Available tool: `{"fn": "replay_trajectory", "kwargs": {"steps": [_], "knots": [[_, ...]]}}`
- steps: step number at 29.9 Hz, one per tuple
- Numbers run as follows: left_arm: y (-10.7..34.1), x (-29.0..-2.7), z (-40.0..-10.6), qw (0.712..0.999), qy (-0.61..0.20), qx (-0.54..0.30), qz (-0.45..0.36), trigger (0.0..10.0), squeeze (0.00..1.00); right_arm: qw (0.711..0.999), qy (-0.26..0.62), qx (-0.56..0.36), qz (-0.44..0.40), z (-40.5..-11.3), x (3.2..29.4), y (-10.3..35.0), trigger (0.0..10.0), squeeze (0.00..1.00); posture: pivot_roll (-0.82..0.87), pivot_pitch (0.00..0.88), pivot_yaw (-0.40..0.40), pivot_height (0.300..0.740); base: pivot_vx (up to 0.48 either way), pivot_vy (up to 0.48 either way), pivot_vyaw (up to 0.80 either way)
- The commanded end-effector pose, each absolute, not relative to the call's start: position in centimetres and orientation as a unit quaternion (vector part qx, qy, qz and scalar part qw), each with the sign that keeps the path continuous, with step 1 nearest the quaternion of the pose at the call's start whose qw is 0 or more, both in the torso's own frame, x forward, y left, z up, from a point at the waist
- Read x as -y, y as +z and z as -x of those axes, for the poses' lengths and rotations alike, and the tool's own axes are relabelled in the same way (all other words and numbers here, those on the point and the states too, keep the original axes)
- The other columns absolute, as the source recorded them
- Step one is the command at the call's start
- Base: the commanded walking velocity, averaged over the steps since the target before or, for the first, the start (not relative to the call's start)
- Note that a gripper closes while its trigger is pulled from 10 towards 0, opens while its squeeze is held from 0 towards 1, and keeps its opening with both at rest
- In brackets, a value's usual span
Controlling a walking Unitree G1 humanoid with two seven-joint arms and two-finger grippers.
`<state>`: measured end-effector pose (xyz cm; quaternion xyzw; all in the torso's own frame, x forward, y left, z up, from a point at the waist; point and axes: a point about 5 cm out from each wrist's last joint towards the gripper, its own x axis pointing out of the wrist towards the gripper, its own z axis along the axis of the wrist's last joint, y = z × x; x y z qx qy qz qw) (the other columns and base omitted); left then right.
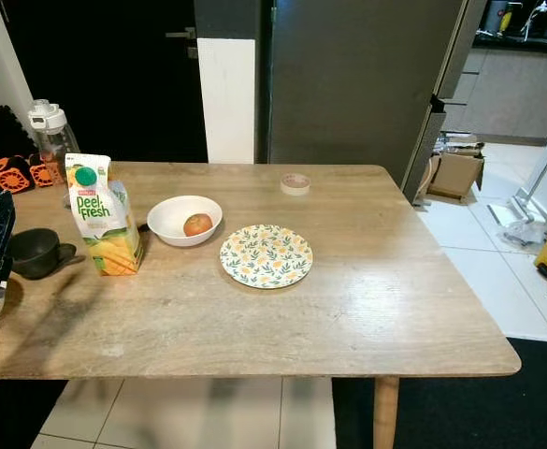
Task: Restocking fridge
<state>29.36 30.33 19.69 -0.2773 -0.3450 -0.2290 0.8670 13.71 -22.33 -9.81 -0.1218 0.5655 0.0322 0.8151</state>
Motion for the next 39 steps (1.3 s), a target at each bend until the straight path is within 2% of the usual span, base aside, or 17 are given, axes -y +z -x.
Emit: {"fn": "replay_trajectory", "kwargs": {"steps": [1, 39], "knots": [[19.61, -29.82, -29.44, 0.871, -0.229, 0.340, 0.270, 10.0, 0.00, 0.814, 0.031, -0.568, 0.121, -13.51, 22.29, -9.90, 10.0, 0.00, -0.08, 0.000, 0.021, 0.740, 0.000, 0.000, 0.00], [19.66, -29.39, -29.59, 0.875, -0.221, 0.338, 0.266, 10.0, 0.00, 0.814, 0.031, -0.567, 0.121, -13.57, 22.31, -9.87, 10.0, 0.00, -0.08, 0.000, 0.020, 0.740, 0.000, 0.000, 0.00]]}}
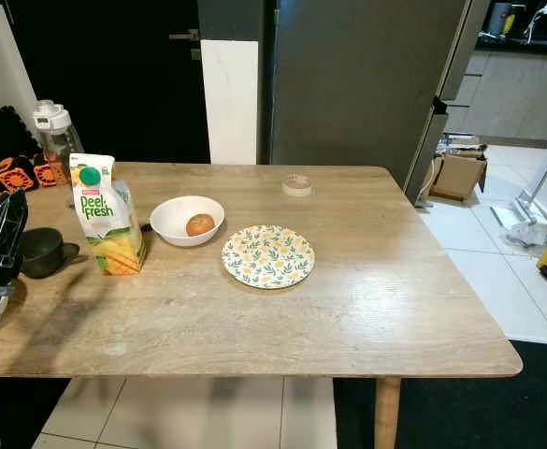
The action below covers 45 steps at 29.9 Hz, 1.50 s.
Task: Restocking fridge
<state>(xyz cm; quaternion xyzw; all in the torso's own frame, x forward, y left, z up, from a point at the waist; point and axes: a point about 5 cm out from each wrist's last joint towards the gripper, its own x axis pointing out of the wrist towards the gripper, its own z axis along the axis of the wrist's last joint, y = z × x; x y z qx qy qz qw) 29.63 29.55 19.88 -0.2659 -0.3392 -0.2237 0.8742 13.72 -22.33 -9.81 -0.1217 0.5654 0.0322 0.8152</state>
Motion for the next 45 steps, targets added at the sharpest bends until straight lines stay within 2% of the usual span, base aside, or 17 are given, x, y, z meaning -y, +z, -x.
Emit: {"fn": "replay_trajectory", "kwargs": {"steps": [1, 45], "knots": [[19.64, -29.40, -29.61, 0.876, -0.220, 0.337, 0.265, 10.0, 0.00, 0.814, 0.031, -0.567, 0.121, -13.57, 22.31, -9.87, 10.0, 0.00, -0.08, 0.000, 0.020, 0.740, 0.000, 0.000, 0.00], [19.08, -28.85, -30.31, 0.885, -0.195, 0.325, 0.272, 10.0, 0.00, 0.814, 0.032, -0.568, 0.120, -13.35, 22.35, -9.93, 10.0, 0.00, -0.08, 0.000, 0.015, 0.740, 0.000, 0.000, 0.00]]}}
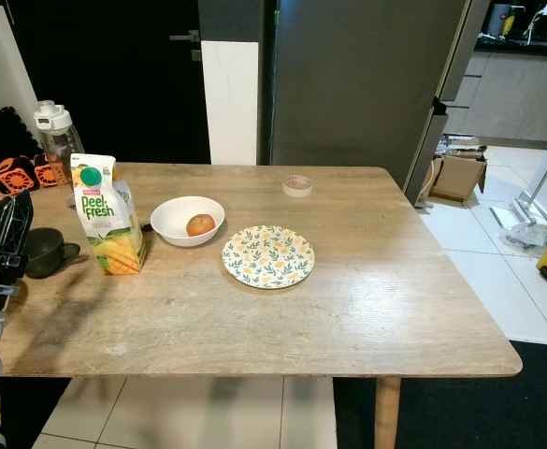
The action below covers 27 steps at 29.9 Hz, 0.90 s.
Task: Restocking fridge
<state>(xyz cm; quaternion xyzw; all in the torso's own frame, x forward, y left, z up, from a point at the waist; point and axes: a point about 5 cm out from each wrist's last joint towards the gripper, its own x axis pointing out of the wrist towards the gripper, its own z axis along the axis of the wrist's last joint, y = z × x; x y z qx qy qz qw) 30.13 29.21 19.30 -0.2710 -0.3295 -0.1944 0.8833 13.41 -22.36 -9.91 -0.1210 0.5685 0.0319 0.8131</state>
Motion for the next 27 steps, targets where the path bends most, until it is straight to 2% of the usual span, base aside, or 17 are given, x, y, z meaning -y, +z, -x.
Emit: {"fn": "replay_trajectory", "kwargs": {"steps": [1, 22, 24, 27], "knots": [[19.1, -28.8, -30.3, 0.885, -0.195, 0.324, 0.272, 10.0, 0.00, 0.813, 0.032, -0.568, 0.120, -13.3, 22.4, -9.9, 10.0, 0.00, -0.08, 0.000, 0.016, 0.740, 0.000, 0.000, 0.00], [18.8, -28.5, -30.5, 0.885, -0.201, 0.318, 0.274, 10.0, 0.00, 0.815, 0.033, -0.566, 0.120, -13.5, 22.3, -9.9, 10.0, 0.00, -0.08, 0.000, 0.015, 0.740, 0.000, 0.000, 0.00], [18.6, -28.2, -30.1, 0.880, -0.229, 0.313, 0.275, 10.0, 0.00, 0.814, 0.034, -0.567, 0.120, -13.5, 22.3, -9.9, 10.0, 0.00, -0.08, 0.000, 0.018, 0.740, 0.000, 0.000, 0.00], [18.0, -26.8, -28.1, 0.849, -0.340, 0.297, 0.274, 10.0, 0.00, 0.814, 0.032, -0.567, 0.120, -13.5, 22.4, -9.9, 10.0, 0.00, -0.08, 0.000, 0.016, 0.740, 0.000, 0.000, 0.00]]}}
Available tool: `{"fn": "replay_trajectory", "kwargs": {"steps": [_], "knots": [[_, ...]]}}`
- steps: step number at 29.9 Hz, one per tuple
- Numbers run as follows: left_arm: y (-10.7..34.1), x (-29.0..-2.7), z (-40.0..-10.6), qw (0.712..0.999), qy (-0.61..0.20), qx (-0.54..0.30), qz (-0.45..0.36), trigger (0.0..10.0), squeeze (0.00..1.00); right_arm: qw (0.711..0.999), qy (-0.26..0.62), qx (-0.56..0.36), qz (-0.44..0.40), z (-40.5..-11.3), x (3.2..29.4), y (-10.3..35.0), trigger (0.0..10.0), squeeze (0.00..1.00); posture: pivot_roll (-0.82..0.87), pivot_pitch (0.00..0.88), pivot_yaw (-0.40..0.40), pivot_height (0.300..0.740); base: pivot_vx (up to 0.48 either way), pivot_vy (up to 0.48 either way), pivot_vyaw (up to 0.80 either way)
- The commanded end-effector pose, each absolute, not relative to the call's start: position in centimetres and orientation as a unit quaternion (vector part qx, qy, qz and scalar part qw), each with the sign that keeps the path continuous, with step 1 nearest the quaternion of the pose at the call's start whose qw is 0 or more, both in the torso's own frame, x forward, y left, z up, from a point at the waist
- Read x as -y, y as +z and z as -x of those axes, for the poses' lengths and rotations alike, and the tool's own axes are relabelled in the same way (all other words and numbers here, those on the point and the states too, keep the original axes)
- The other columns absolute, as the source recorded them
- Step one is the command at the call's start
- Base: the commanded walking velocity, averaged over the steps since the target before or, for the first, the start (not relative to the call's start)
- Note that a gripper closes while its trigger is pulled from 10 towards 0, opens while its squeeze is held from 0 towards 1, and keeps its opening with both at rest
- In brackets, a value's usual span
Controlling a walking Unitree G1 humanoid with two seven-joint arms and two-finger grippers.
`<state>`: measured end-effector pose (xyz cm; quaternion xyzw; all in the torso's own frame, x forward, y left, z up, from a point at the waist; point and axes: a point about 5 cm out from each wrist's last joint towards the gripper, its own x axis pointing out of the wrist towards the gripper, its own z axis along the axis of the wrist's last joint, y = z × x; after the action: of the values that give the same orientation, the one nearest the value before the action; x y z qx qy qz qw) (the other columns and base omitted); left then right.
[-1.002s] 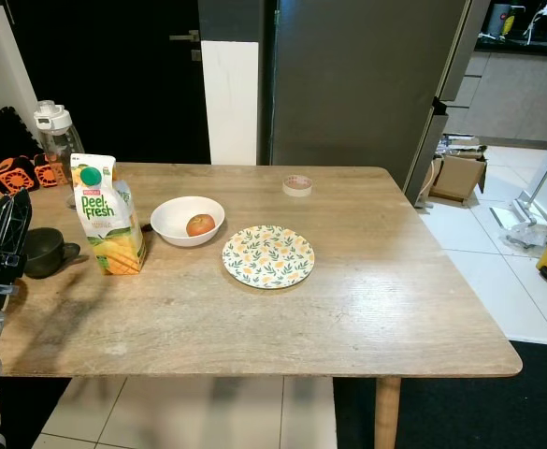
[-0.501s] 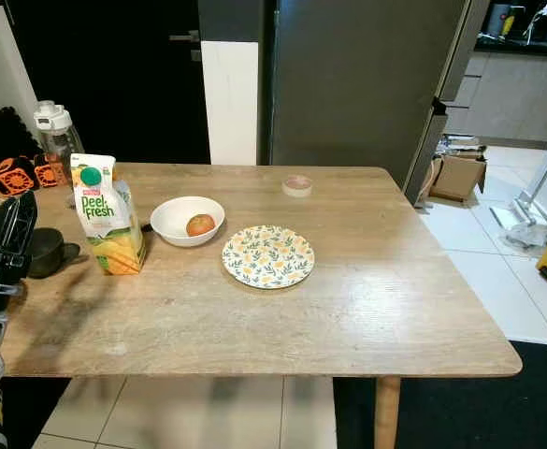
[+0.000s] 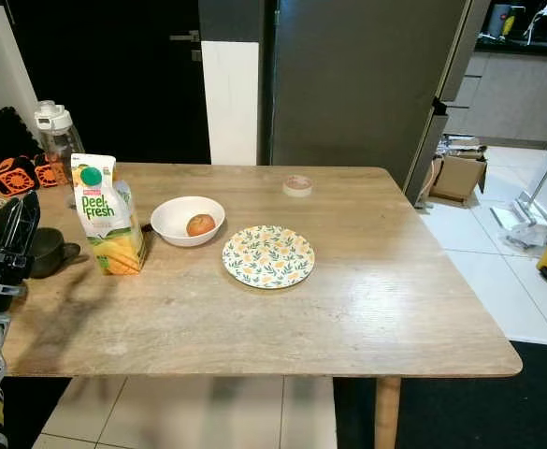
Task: Restocking fridge
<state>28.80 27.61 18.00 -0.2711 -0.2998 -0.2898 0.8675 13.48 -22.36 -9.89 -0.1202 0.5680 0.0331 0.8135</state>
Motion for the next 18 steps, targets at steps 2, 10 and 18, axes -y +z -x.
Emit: {"fn": "replay_trajectory", "kwargs": {"steps": [2, 10, 18], "knots": [[17.9, -26.5, -27.7, 0.842, -0.361, 0.292, 0.275, 10.0, 0.00, 0.814, 0.032, -0.567, 0.120, -13.5, 22.5, -9.9, 10.0, 0.00, -0.07, 0.000, 0.014, 0.740, 0.000, 0.000, 0.00], [15.8, -24.0, -25.0, 0.802, -0.468, 0.236, 0.288, 10.0, 0.00, 0.813, 0.036, -0.568, 0.121, -13.4, 22.3, -9.9, 10.0, 0.00, -0.07, 0.000, 0.014, 0.740, 0.000, 0.000, 0.00], [10.2, -20.9, -21.8, 0.778, -0.545, 0.054, 0.308, 10.0, 0.00, 0.811, 0.037, -0.570, 0.122, -13.2, 22.4, -10.0, 10.0, 0.00, -0.07, 0.000, 0.011, 0.740, 0.000, 0.000, 0.00]]}}
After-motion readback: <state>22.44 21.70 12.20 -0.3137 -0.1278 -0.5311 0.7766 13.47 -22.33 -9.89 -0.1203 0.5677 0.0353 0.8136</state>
